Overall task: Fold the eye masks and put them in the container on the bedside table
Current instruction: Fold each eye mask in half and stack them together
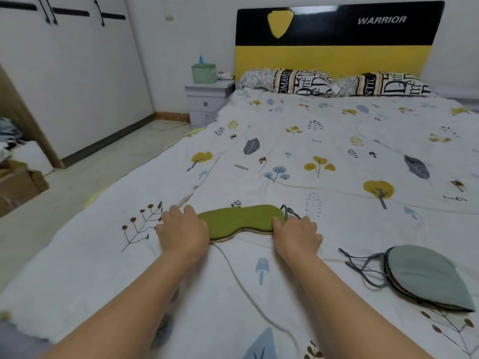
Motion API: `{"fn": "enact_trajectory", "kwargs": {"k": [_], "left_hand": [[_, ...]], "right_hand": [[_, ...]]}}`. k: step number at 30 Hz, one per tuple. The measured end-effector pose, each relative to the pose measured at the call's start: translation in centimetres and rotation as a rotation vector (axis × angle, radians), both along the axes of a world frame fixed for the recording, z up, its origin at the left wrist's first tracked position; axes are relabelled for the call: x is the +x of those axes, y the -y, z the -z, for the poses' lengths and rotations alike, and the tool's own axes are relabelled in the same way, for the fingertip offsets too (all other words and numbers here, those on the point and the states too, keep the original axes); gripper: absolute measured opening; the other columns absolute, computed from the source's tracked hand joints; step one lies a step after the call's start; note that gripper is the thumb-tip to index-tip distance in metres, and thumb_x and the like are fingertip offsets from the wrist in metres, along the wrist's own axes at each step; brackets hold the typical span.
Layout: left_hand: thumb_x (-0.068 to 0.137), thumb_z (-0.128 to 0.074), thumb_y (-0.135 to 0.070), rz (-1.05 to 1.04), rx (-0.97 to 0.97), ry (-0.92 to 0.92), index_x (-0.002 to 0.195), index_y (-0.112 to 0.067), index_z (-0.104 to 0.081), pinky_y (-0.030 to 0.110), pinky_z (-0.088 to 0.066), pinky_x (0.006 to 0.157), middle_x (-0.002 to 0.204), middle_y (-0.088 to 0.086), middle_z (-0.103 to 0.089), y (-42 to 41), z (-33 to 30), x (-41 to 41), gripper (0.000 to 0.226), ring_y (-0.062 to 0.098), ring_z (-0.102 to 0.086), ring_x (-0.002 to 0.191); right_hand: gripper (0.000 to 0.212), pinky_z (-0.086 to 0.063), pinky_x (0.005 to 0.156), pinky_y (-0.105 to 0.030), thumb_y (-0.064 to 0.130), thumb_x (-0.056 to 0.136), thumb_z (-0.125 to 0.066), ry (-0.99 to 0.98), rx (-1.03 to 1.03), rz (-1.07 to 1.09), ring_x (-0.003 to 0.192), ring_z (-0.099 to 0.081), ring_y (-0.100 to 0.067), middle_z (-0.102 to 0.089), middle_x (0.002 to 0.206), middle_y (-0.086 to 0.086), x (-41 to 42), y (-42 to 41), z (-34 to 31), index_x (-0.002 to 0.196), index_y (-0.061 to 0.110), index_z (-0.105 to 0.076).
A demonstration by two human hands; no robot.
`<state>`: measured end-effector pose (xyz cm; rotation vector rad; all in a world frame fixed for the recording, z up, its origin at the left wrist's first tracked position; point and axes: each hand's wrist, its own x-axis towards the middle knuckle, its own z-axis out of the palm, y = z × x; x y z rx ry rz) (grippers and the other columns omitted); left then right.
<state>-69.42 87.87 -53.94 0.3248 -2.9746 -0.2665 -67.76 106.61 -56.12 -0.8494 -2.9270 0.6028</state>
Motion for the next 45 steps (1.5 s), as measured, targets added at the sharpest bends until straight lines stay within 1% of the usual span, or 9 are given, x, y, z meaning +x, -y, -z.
{"fn": "enact_trajectory", "kwargs": {"k": [8, 15, 19, 25, 27, 30, 34, 39, 45], "left_hand": [[0.084, -0.04, -0.015, 0.078, 0.224, 0.056, 0.117, -0.014, -0.046, 0.039, -0.033, 0.087, 0.116, 0.011, -0.055, -0.6, 0.3, 0.5, 0.033, 0.03, -0.052, 0.106], [0.079, -0.045, -0.004, 0.32, 0.635, 0.036, 0.106, -0.017, -0.047, 0.03, -0.032, 0.06, 0.105, 0.014, -0.051, -4.6, 0.4, 1.8, 0.029, 0.023, -0.046, 0.075], [0.083, -0.049, -0.008, 0.345, 0.687, 0.058, 0.09, -0.016, -0.058, 0.026, -0.032, 0.07, 0.107, 0.012, -0.056, -5.7, 1.1, 2.3, 0.014, 0.019, -0.046, 0.081], [0.094, -0.036, -0.023, 0.289, 0.921, 0.093, 0.087, -0.012, -0.068, 0.033, -0.043, 0.077, 0.093, 0.012, -0.065, -5.0, 0.7, 2.3, 0.035, 0.03, -0.058, 0.082], [0.095, -0.029, -0.037, 0.254, 0.948, 0.146, 0.074, -0.016, -0.063, 0.033, -0.044, 0.062, 0.068, 0.007, -0.059, -4.8, 0.2, 2.2, 0.045, 0.026, -0.054, 0.057], [0.09, -0.033, -0.051, 0.234, 0.994, 0.175, 0.068, -0.016, -0.059, 0.028, -0.043, 0.05, 0.064, 0.002, -0.058, -4.6, -0.1, 2.0, 0.049, 0.021, -0.053, 0.053], [0.076, -0.061, -0.027, 0.247, 0.908, 0.138, 0.068, -0.02, -0.054, 0.028, -0.054, 0.056, 0.075, 0.003, -0.066, -4.3, 0.6, 1.5, 0.012, 0.021, -0.058, 0.056], [0.083, -0.048, -0.013, 0.132, 0.925, 0.094, 0.064, -0.015, -0.049, 0.046, -0.057, 0.066, 0.055, 0.006, -0.061, -3.9, 0.8, 0.7, 0.019, 0.031, -0.064, 0.051], [0.079, -0.048, -0.016, -0.032, 0.831, -0.151, 0.107, -0.012, -0.057, 0.034, -0.045, 0.079, 0.109, 0.007, -0.066, -2.4, -0.9, -0.1, 0.029, 0.026, -0.058, 0.094]], "right_hand": [[0.031, -0.036, 0.09, -0.041, 0.029, 0.081, -0.054, -0.096, -0.122, 0.077, 0.11, -0.047, -0.029, -0.056, 0.115, -0.01, 1.1, -1.5, -1.3, 0.108, 0.013, -0.054], [0.015, -0.041, 0.081, -0.041, 0.013, 0.074, -0.054, -0.317, -0.272, 0.162, 0.088, -0.054, -0.032, -0.055, 0.081, -0.003, 5.1, -4.4, -2.4, 0.083, 0.015, -0.042], [0.015, -0.036, 0.056, -0.032, 0.009, 0.077, -0.056, -0.519, -0.35, 0.08, 0.068, -0.047, -0.025, -0.046, 0.065, 0.004, 7.0, -3.8, -2.3, 0.079, 0.015, -0.043], [0.014, -0.037, 0.073, -0.03, 0.013, 0.081, -0.059, -0.545, -0.254, -0.272, 0.09, -0.052, -0.022, -0.063, 0.094, -0.003, 7.0, 0.6, -2.3, 0.095, 0.015, -0.063], [0.018, -0.037, 0.08, -0.032, 0.017, 0.084, -0.057, -0.49, -0.156, -0.334, 0.097, -0.049, -0.024, -0.062, 0.1, -0.003, 6.5, 2.0, -1.9, 0.1, 0.017, -0.065], [0.022, -0.034, 0.086, -0.035, 0.025, 0.089, -0.051, -0.389, -0.068, -0.396, 0.104, -0.047, -0.023, -0.061, 0.105, -0.001, 5.8, 3.4, -1.5, 0.105, 0.023, -0.066], [0.027, -0.035, 0.086, -0.031, 0.014, 0.09, -0.047, -0.401, -0.134, -0.439, 0.104, -0.05, -0.025, -0.064, 0.106, -0.005, 5.7, 3.4, -1.0, 0.107, 0.017, -0.067], [0.035, -0.036, 0.089, -0.034, 0.014, 0.089, -0.043, -0.341, 0.053, -0.287, 0.117, -0.039, -0.028, -0.05, 0.128, -0.007, 4.9, 1.4, -0.7, 0.122, 0.017, -0.054], [0.045, -0.03, 0.101, -0.038, 0.029, 0.096, -0.031, -0.179, 0.053, -0.385, 0.13, -0.027, -0.025, -0.029, 0.149, -0.005, 4.4, 1.4, 0.3, 0.141, 0.027, -0.031]]}}
